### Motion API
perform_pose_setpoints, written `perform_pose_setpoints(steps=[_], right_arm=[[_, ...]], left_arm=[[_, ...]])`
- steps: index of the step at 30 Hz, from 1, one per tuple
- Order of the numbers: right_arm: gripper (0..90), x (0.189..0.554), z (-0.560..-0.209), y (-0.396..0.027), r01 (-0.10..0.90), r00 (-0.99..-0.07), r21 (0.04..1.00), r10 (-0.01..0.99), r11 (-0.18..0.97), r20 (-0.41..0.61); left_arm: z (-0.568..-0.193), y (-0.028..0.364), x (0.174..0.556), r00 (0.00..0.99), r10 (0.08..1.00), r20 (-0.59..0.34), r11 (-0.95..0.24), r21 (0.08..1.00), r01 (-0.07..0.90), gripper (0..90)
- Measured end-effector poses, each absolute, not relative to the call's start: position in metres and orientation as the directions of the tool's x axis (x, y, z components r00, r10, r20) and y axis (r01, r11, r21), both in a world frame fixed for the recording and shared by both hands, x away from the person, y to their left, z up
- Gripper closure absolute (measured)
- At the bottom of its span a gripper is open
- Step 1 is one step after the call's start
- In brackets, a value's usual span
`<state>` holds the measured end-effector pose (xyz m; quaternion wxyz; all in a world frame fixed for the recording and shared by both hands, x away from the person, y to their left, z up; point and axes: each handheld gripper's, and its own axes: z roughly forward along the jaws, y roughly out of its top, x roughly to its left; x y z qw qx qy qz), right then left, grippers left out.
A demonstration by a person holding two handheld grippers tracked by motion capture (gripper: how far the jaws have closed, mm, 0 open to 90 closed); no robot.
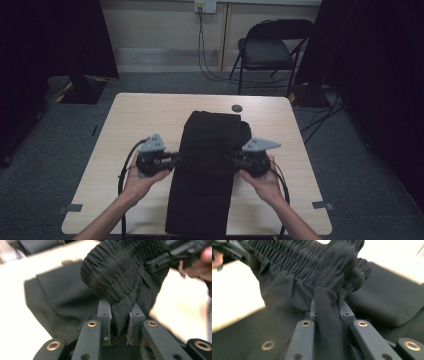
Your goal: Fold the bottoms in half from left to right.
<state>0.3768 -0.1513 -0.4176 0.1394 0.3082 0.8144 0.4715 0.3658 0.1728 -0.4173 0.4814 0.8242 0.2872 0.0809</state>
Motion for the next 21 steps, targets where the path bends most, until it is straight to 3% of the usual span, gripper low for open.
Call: perform_pose_setpoints(steps=[4, 8, 12, 14, 16, 19, 21], right_arm=[[69.0, 0.355, -0.471, -0.156, 0.438, -0.799, 0.756, 0.596, 0.486, 0.079], [57.0, 0.342, -0.474, -0.159, 0.44, -0.822, 0.73, 0.563, 0.523, 0.092], [48.5, 0.34, -0.46, -0.17, 0.427, -0.81, 0.778, 0.578, 0.462, 0.101], [50.4, 0.349, -0.451, -0.177, 0.433, -0.769, 0.808, 0.631, 0.399, 0.1], [52.0, 0.364, -0.444, -0.184, 0.42, -0.736, 0.829, 0.674, 0.37, 0.072], [53.0, 0.39, -0.453, -0.188, 0.454, -0.674, 0.808, 0.738, 0.375, 0.036], [51.0, 0.399, -0.469, -0.185, 0.491, -0.669, 0.779, 0.742, 0.39, 0.051]], left_arm=[[-0.445, 0.178, 0.352, 0.835, 0.502, -0.223, -0.39, 0.804, 0.449, 63.5], [-0.426, 0.186, 0.354, 0.847, 0.478, -0.232, -0.302, 0.862, 0.407, 56.6], [-0.432, 0.189, 0.382, 0.786, 0.588, -0.189, -0.332, 0.83, 0.448, 56.7], [-0.444, 0.185, 0.397, 0.751, 0.651, -0.113, -0.388, 0.8, 0.457, 58.5], [-0.463, 0.177, 0.409, 0.709, 0.699, -0.098, -0.383, 0.785, 0.486, 60.7], [-0.473, 0.165, 0.414, 0.732, 0.679, -0.059, -0.455, 0.749, 0.482, 54.6], [-0.475, 0.165, 0.413, 0.726, 0.683, -0.084, -0.433, 0.753, 0.495, 54.2]])
